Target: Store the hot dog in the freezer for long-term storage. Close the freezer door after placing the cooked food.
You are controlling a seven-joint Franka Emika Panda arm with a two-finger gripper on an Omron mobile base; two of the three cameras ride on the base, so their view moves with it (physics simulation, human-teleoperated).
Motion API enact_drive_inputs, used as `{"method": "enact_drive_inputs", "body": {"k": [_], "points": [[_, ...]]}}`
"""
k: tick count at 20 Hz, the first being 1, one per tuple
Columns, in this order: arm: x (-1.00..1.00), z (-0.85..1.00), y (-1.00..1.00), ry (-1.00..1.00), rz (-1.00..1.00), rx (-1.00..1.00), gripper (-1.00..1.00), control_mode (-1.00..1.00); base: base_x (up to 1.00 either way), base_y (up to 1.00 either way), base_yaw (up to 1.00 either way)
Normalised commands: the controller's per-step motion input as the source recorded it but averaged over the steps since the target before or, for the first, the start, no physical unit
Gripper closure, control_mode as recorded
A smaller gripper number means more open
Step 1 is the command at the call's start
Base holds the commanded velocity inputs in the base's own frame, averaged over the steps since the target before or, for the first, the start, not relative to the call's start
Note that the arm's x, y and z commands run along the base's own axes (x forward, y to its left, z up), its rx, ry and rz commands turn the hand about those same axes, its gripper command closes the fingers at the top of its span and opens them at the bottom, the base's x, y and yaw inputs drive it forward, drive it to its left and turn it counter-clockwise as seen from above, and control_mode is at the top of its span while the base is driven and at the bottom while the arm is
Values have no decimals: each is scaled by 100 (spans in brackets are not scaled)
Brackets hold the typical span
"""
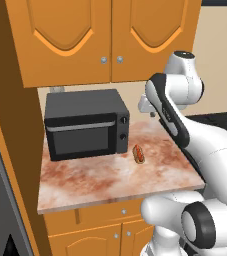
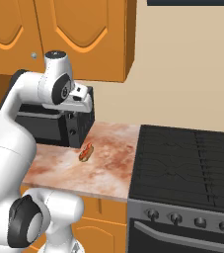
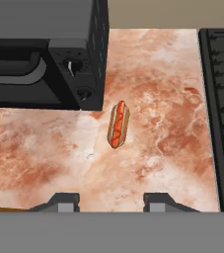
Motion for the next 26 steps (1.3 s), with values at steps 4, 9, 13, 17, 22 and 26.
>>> {"method": "enact_drive_inputs", "body": {"k": [4,9,13,17,22,26], "points": [[-3,-8,0,0,0,0,-100,-100,0,0,0],[-6,-52,5,9,0,-1,-100,-100,0,0,0],[0,-58,1,8,0,-7,-100,-100,0,0,0],[0,-57,4,7,0,-8,-100,-100,0,0,0],[9,-51,0,5,-4,-2,-100,-100,0,0,0],[17,-47,0,2,-6,0,-100,-100,0,0,0]]}}
